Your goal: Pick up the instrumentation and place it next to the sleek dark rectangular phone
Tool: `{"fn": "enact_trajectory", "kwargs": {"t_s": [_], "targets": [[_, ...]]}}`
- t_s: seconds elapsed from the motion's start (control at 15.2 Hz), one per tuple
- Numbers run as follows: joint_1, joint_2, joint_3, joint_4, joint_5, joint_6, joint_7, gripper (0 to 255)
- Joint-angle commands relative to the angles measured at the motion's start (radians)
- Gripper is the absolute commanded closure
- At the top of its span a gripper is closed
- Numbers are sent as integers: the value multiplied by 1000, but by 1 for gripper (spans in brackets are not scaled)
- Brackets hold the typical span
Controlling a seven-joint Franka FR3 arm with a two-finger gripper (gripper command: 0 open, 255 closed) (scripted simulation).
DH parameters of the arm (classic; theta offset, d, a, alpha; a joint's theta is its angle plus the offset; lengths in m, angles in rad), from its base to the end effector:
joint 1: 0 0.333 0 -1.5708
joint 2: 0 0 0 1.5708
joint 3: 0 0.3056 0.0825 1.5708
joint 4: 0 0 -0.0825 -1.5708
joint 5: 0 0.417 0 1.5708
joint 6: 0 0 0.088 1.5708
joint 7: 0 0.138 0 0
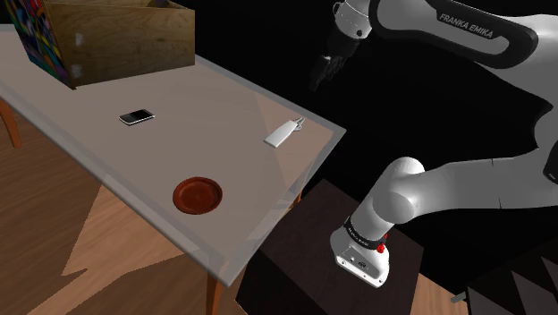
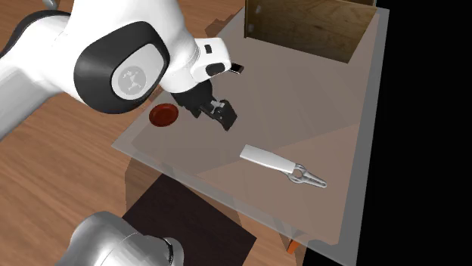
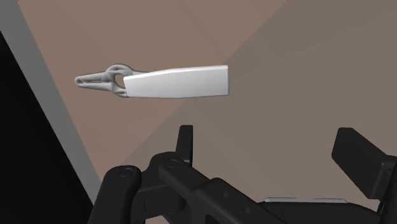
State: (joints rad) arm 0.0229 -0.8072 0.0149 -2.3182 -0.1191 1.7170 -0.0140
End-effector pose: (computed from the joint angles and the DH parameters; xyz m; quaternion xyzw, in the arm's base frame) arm 0.3621 0.0001 0.5951 0.9923 0.0266 0.1032 0.0638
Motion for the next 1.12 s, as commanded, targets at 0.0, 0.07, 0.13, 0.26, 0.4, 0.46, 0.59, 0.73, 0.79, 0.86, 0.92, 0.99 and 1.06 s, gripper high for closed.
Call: {"fn": "enact_trajectory", "kwargs": {"t_s": [0.0, 0.07, 0.13, 0.26, 0.4, 0.46, 0.59, 0.73, 0.79, 0.86, 0.92, 0.99, 1.06], "targets": [[0, 0, 0, 0, 0, 0, 0, 0], [-18, 22, 12, -13, 4, 29, 54, 0], [-37, 46, 23, -24, 8, 58, 107, 0], [-75, 96, 46, -42, 14, 114, 214, 0], [-112, 151, 68, -54, 18, 168, 320, 0], [-131, 179, 77, -58, 19, 195, 373, 0], [-168, 238, 96, -64, 21, 245, 478, 0], [-204, 299, 113, -65, 20, 293, 583, 0], [-222, 330, 121, -64, 19, 317, 636, 0], [-239, 362, 127, -63, 17, 339, 688, 0], [-256, 393, 133, -61, 15, 361, 740, 0], [-273, 425, 138, -58, 13, 383, 793, 0], [-289, 456, 143, -55, 10, 404, 844, 0]]}}
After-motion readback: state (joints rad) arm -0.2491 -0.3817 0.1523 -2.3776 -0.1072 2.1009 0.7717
